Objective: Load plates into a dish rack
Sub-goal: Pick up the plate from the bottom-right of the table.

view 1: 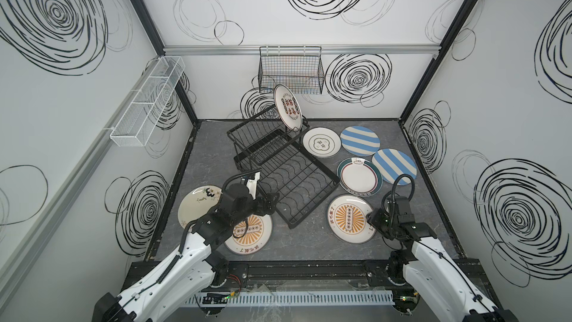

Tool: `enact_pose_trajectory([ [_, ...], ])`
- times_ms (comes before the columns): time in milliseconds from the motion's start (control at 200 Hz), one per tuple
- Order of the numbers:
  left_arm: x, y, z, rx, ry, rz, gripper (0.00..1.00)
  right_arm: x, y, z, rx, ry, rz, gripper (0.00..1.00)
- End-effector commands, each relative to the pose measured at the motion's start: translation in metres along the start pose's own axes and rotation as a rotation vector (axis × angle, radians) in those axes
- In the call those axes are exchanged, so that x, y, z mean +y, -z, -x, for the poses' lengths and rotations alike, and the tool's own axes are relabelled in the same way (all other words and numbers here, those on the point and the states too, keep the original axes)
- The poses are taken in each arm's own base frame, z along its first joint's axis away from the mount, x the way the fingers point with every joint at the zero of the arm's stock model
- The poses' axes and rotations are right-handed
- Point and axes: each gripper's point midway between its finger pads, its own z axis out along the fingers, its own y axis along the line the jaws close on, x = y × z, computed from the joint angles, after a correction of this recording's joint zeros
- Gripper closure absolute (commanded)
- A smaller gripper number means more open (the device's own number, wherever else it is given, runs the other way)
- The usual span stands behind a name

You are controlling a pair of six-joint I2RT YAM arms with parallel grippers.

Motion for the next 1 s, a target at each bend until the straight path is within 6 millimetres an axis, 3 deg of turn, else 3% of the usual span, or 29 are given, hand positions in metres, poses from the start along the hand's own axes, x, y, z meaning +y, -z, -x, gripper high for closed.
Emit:
enact_pose_trajectory([
  [0, -0.005, 0.002, 0.012, -0.034, -0.004, -0.016, 0.04, -0.008, -0.008, -0.026, 0.091, -0.030, 0.033, 0.52],
  [125, -0.004, 0.004, 0.012, -0.027, -0.010, -0.008, 0.04, -0.007, -0.007, -0.035, 0.109, -0.013, 0.074, 0.57],
  [570, 0.000, 0.007, 0.008, -0.026, 0.020, 0.007, 0.04, 0.013, -0.002, -0.037, 0.087, 0.097, 0.222, 0.67],
  [720, -0.001, 0.006, 0.008, -0.022, 0.025, 0.005, 0.04, 0.014, -0.003, -0.038, 0.096, 0.105, 0.218, 0.85],
  [875, -0.001, 0.005, 0.008, -0.020, 0.023, 0.007, 0.04, 0.013, -0.001, -0.040, 0.115, 0.096, 0.214, 0.89],
  [996, -0.002, 0.004, 0.008, -0.017, 0.021, 0.001, 0.04, 0.023, 0.011, -0.032, 0.096, 0.093, 0.220, 0.96],
])
